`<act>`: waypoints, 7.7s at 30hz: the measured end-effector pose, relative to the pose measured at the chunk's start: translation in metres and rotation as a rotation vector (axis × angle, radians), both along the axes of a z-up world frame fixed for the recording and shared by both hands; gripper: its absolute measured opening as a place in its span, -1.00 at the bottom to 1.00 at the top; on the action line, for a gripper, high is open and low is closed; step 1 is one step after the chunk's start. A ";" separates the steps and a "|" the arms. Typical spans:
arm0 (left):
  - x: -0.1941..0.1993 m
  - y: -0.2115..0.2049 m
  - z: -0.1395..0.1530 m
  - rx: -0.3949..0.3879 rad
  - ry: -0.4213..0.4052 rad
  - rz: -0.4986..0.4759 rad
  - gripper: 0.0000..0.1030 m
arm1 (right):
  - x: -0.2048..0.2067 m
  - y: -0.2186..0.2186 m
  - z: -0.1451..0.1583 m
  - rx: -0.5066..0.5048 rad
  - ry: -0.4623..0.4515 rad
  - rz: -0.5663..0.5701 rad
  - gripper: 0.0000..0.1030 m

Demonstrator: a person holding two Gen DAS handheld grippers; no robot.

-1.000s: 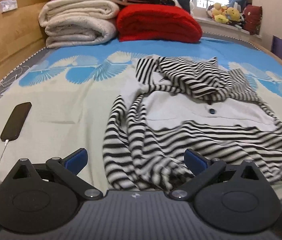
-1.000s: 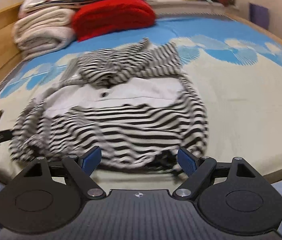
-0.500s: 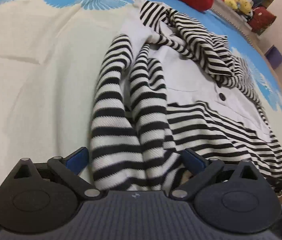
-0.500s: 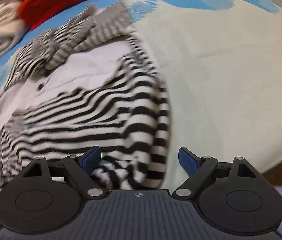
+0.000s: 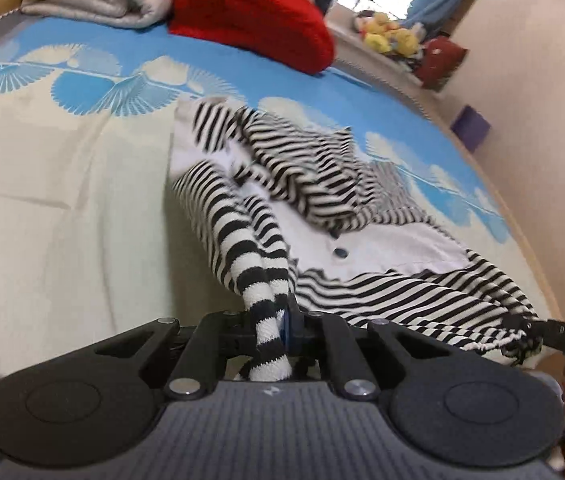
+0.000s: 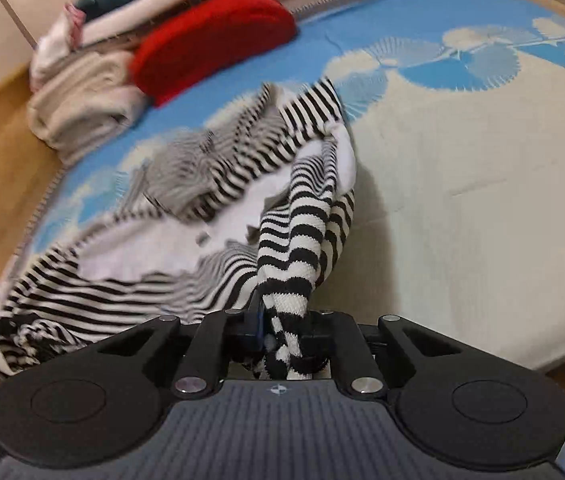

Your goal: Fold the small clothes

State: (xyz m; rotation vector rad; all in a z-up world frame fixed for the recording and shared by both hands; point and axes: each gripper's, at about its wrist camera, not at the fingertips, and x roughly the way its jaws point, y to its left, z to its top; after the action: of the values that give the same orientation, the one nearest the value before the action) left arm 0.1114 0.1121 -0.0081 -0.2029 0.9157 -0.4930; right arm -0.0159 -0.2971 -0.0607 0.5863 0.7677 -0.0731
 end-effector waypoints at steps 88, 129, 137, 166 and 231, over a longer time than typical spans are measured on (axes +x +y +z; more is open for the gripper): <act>0.148 -0.061 -0.047 0.272 -0.143 0.058 0.73 | 0.178 -0.003 -0.038 -0.270 0.112 -0.173 0.67; 0.123 -0.060 -0.096 0.383 -0.083 0.110 0.99 | 0.166 -0.011 -0.065 -0.330 0.187 -0.167 0.66; 0.125 -0.063 -0.106 0.416 -0.058 0.107 0.99 | 0.171 -0.022 -0.068 -0.315 0.207 -0.199 0.66; 0.124 -0.047 -0.087 0.263 -0.068 0.089 -0.79 | 0.149 -0.053 -0.055 -0.231 0.078 -0.261 -0.82; 0.123 -0.039 -0.083 0.431 -0.057 0.314 0.99 | 0.128 -0.106 -0.089 0.407 -0.061 -0.757 -0.83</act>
State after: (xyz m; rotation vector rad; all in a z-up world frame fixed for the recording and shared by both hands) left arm 0.2340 0.0735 -0.0911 0.0602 0.8928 -0.0053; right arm 0.1118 -0.4030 -0.1497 1.2411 0.4651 -0.6028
